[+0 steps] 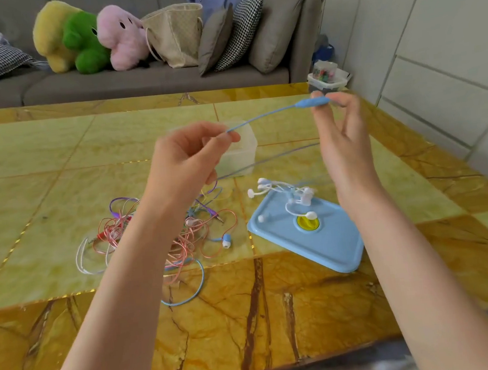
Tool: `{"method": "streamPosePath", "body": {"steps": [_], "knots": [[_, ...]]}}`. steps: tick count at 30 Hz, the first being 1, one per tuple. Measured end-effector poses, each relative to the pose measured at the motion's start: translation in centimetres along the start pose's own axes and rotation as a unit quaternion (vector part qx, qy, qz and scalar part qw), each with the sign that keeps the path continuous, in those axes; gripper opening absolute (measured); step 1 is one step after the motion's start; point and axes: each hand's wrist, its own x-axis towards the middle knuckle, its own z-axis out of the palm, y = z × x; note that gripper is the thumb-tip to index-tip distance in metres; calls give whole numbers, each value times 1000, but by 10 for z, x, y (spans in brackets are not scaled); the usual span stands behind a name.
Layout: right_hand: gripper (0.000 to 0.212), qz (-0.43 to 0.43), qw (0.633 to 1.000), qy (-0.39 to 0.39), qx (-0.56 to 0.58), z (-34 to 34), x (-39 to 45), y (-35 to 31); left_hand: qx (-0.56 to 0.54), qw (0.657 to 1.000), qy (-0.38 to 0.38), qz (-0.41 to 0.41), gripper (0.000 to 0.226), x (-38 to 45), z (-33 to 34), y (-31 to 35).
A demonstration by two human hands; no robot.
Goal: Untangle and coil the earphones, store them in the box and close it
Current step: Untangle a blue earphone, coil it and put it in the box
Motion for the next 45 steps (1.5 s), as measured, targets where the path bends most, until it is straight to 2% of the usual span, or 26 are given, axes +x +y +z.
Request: {"method": "streamPosePath", "body": {"steps": [2, 3, 5, 7, 8, 10, 13, 15, 17, 20, 22, 24, 26, 28, 29, 30, 32, 35, 38, 42, 43, 45], "knots": [[27, -18, 1000, -12, 18, 0, -2, 0, 149, 988, 8, 34, 19, 2, -3, -5], [27, -21, 999, -19, 23, 2, -4, -1, 231, 972, 14, 47, 16, 2, -2, -9], [25, 3, 998, -23, 60, 4, -4, -2, 391, 919, 23, 49, 15, -1, 0, -18], [22, 43, 985, -11, 165, 2, -1, -3, 516, 856, 17, 23, 22, -5, 1, -27], [18, 54, 975, 0, 216, -1, 0, -5, 548, 836, 15, 7, 24, -5, 1, -32], [8, 57, 968, 26, 242, -5, 0, -9, 574, 819, 22, -21, 25, -4, -4, -39], [13, 35, 964, 51, 259, -9, 4, -9, 565, 823, 50, -25, 24, 0, -8, -39], [11, 18, 969, 50, 243, -10, 7, -8, 529, 844, 86, -21, 26, 1, -7, -33], [7, 14, 976, 44, 211, -10, 8, -11, 453, 884, 118, -16, 30, 2, -6, -26], [17, 6, 990, 18, 141, -8, 6, -12, 315, 938, 141, -25, 40, 3, -8, -20], [21, 44, 995, -32, 87, -8, 4, -8, 207, 963, 168, -41, 45, 7, -11, -18], [26, 95, 990, -49, 91, -10, 4, -6, 52, 976, 197, -76, 43, 8, -14, -15], [37, 124, 985, -49, 109, -15, 5, -6, -182, 959, 173, -130, 40, 11, -17, -11], [44, 157, 977, -73, 126, -20, 5, -6, -392, 899, 114, -155, 43, 11, -20, -9], [46, 175, 971, -87, 140, -21, 6, -6, -440, 879, 90, -161, 44, 10, -21, -8], [46, 192, 964, -96, 156, -21, 6, -4, -448, 874, 69, -173, 45, 10, -21, -7], [45, 213, 952, -99, 198, -21, 8, -2, -407, 892, 35, -191, 48, 9, -23, -6], [47, 218, 940, -99, 242, -22, 12, -1, -413, 889, 38, -192, 51, 11, -27, -7], [54, 216, 951, -149, 162, -23, 10, 0, -429, 884, 63, -172, 44, 10, -24, -10], [63, 206, 948, -217, 111, -17, 3, -1, -521, 837, -5, -166, 38, 5, -11, -11], [64, 202, 946, -225, 115, -15, 1, -2, -517, 839, -22, -169, 36, 5, -8, -9], [65, 195, 944, -233, 129, -12, 0, -3, -461, 869, -53, -170, 34, 4, -1, -6]]}}
